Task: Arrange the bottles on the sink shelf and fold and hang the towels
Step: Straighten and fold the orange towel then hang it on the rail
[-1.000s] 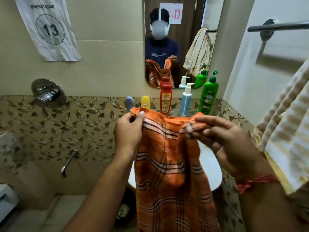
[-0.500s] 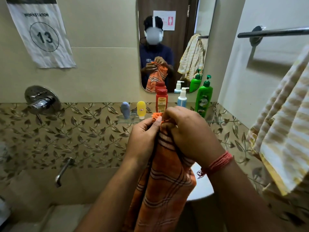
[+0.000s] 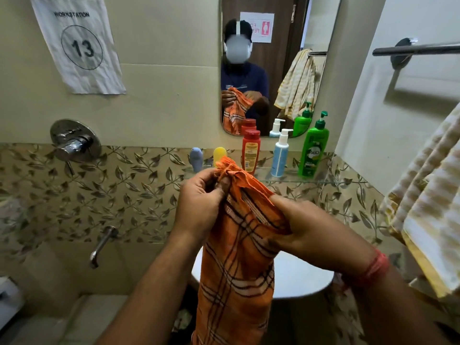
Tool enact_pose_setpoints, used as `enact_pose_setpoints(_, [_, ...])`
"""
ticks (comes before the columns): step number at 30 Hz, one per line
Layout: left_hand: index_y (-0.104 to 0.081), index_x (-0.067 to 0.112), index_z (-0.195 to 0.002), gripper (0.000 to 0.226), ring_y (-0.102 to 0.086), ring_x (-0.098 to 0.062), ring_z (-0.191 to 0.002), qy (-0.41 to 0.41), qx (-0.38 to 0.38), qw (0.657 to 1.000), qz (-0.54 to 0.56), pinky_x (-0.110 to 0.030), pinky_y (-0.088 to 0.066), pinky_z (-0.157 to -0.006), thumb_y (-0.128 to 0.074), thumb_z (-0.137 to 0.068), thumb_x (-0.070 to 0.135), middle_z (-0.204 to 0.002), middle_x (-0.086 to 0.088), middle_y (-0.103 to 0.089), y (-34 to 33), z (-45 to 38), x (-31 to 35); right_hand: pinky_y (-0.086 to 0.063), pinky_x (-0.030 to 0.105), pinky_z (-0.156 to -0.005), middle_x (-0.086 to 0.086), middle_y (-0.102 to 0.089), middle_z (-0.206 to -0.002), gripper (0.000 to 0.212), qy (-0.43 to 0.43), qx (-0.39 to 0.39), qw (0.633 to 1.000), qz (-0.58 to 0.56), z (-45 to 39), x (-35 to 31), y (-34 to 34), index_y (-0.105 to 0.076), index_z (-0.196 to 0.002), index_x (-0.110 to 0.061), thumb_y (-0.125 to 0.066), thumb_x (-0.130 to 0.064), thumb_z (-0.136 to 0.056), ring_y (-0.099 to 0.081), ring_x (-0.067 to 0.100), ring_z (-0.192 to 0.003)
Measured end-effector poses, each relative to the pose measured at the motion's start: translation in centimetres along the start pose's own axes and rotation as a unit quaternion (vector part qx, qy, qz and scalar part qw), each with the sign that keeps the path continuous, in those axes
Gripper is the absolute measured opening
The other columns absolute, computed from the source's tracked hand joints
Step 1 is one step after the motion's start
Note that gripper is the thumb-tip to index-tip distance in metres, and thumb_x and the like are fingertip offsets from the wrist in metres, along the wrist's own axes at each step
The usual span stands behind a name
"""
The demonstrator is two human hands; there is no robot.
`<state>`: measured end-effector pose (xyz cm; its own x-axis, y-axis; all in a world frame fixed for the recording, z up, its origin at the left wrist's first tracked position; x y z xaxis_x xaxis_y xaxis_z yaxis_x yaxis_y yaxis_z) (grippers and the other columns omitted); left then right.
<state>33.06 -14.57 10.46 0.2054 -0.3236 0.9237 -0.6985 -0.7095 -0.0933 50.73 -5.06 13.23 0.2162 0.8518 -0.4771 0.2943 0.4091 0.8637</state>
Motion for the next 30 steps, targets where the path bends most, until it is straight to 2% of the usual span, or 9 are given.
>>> enact_pose_setpoints(6, [-0.071, 0.017, -0.111, 0.017, -0.073, -0.013, -0.099, 0.03, 0.005, 1.0, -0.005, -0.029, -0.058, -0.082, -0.057, -0.099, 0.017, -0.101, 0.002, -0.078, -0.4, 0.1, -1.1, -0.046, 0.029, -0.085, -0.01, -0.066, -0.091, 0.028, 0.118, 0.142, 0.947, 0.262, 1.4, -3.8, 3.0, -0.058, -0.107, -0.028, -0.055, -0.044, -0.083, -0.059, 0.01, -0.084])
enact_pose_setpoints(10, [-0.071, 0.017, -0.104, 0.014, -0.072, -0.012, -0.09, 0.009, 0.03, 0.999, -0.017, -0.029, -0.056, -0.075, -0.057, -0.101, 0.016, -0.095, 0.0, -0.077, -0.3, -0.4, -0.7, -0.047, 0.028, -0.066, -0.003, -0.061, -0.083, 0.032, 0.137, 0.168, 0.936, 0.277, 0.3, -3.5, 3.7, -0.06, -0.106, -0.021, -0.053, -0.044, -0.085, -0.056, 0.015, -0.074])
enact_pose_setpoints(12, [-0.071, 0.02, -0.102, 0.016, -0.073, -0.015, -0.093, -0.018, 0.024, 0.999, -0.014, -0.031, -0.059, -0.078, -0.055, -0.102, 0.022, -0.097, -0.002, -0.077, -0.7, -0.4, -0.3, -0.044, 0.026, -0.061, -0.005, -0.052, -0.079, 0.033, 0.065, 0.223, 0.945, 0.23, -0.3, -1.7, 5.5, -0.06, -0.103, -0.017, -0.045, -0.043, -0.09, -0.052, 0.015, -0.07])
enact_pose_setpoints(14, [-0.07, 0.025, -0.099, 0.017, -0.072, -0.021, -0.096, -0.031, 0.038, 0.999, -0.005, -0.037, -0.06, -0.081, -0.054, -0.103, 0.024, -0.097, -0.004, -0.076, -1.0, -0.7, 0.0, -0.038, 0.018, -0.059, -0.009, -0.048, -0.078, 0.023, 0.089, 0.222, 0.955, 0.173, -0.5, -1.3, 5.6, -0.062, -0.1, -0.015, -0.049, -0.032, -0.091, -0.047, 0.009, -0.069])
enact_pose_setpoints(19, [-0.068, 0.019, -0.104, 0.016, -0.071, -0.017, -0.093, -0.063, 0.024, 0.997, -0.023, -0.034, -0.058, -0.08, -0.052, -0.103, 0.02, -0.095, -0.001, -0.075, -1.6, -1.4, 0.7, -0.051, 0.031, -0.067, -0.004, -0.057, -0.081, 0.009, 0.101, 0.275, 0.945, 0.144, -1.2, 0.3, 6.9, -0.066, -0.093, -0.011, -0.064, -0.018, -0.088, -0.053, 0.015, -0.072])
enact_pose_setpoints(23, [-0.067, 0.03, -0.098, 0.017, -0.071, -0.016, -0.086, -0.06, 0.055, 0.997, -0.016, -0.042, -0.059, -0.078, -0.051, -0.104, 0.03, -0.09, 0.005, -0.074, -1.6, -1.6, 1.3, -0.051, 0.022, -0.075, 0.0, -0.055, -0.102, 0.017, 0.104, 0.278, 0.95, 0.102, -1.4, 1.1, 6.9, -0.068, -0.095, -0.01, -0.072, -0.001, -0.082, -0.056, 0.018, -0.091])
enact_pose_setpoints(25, [-0.067, 0.027, -0.104, 0.017, -0.071, -0.022, -0.092, -0.055, 0.05, 0.997, -0.02, -0.049, -0.06, -0.081, -0.051, -0.104, 0.033, -0.096, 0.001, -0.074, -1.5, -2.0, 1.3, -0.057, 0.03, -0.083, 0.001, -0.054, -0.11, 0.022, 0.11, 0.279, 0.952, 0.063, -1.4, 1.9, 7.9, -0.068, -0.097, -0.01, -0.074, 0.003, -0.08, -0.06, 0.022, -0.1])
enact_pose_setpoints(28, [-0.066, 0.023, -0.111, 0.018, -0.072, -0.019, -0.096, -0.051, 0.044, 0.998, 0.004, -0.042, -0.061, -0.086, -0.052, -0.103, 0.031, -0.099, 0.002, -0.076, -1.7, -2.3, 1.8, -0.057, 0.035, -0.088, 0.005, -0.055, -0.112, 0.026, 0.131, 0.269, 0.951, -0.078, -1.6, 3.1, 9.2, -0.064, -0.103, -0.008, -0.07, 0.006, -0.083, -0.062, 0.023, -0.106])
enact_pose_setpoints(30, [-0.065, 0.023, -0.111, 0.017, -0.072, -0.016, -0.097, -0.062, 0.04, 0.997, 0.022, -0.037, -0.06, -0.084, -0.052, -0.103, 0.03, -0.1, 0.003, -0.075, -1.9, -2.8, 2.5, -0.055, 0.036, -0.089, 0.009, -0.06, -0.111, 0.029, 0.16, 0.293, 0.916, -0.224, -1.9, 3.8, 8.8, -0.059, -0.109, -0.005, -0.064, 0.011, -0.086, -0.063, 0.024, -0.108])
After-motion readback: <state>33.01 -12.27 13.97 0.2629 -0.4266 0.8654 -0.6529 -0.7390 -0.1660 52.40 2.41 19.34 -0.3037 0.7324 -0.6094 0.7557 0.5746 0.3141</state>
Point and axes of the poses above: each hand's wrist, its own z-axis away from the middle knuckle, its own y-axis out of the back of the hand, x = y × z, the point moved 2 cm from there along -z, towards the middle knuckle
